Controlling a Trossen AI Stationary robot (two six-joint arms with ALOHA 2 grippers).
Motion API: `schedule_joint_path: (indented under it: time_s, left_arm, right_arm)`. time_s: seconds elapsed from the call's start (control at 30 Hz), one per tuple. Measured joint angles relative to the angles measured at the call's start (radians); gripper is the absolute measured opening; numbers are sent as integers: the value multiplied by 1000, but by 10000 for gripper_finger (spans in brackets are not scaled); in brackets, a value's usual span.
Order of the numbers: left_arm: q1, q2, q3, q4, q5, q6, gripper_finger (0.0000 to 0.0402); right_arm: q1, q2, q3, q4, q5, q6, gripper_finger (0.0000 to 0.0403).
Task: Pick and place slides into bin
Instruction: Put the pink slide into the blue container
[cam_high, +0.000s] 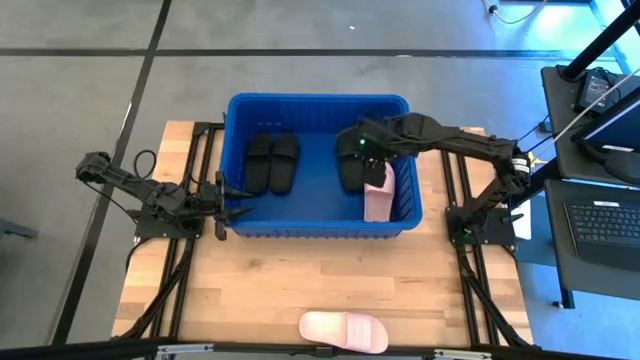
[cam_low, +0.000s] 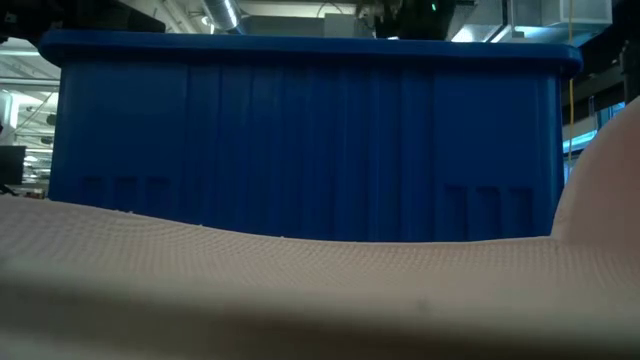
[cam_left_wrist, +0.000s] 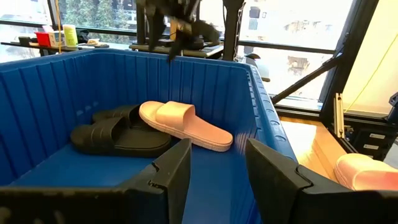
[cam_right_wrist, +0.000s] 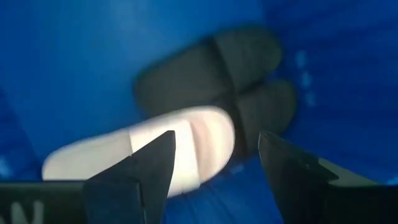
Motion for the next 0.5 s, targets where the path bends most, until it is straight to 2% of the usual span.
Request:
schedule_joint_path:
  time_s: [0.1, 0.2, 0.33, 0.5]
  left_arm:
    - [0, 0, 0, 0, 0, 0, 147]
    - [0, 0, 0, 0, 0, 0, 147]
    - [0, 0, 0, -1, 0, 0, 147]
    - [0, 0, 0, 0, 0, 0, 147]
  right_arm:
    - [1, -26, 69, 9, -3, -27, 232]
    - [2, -90, 86, 43, -51, -48, 232]
    - [2, -201, 47, 112, -118, -50, 232]
    - [3, -340, -40, 143, -126, -17, 232]
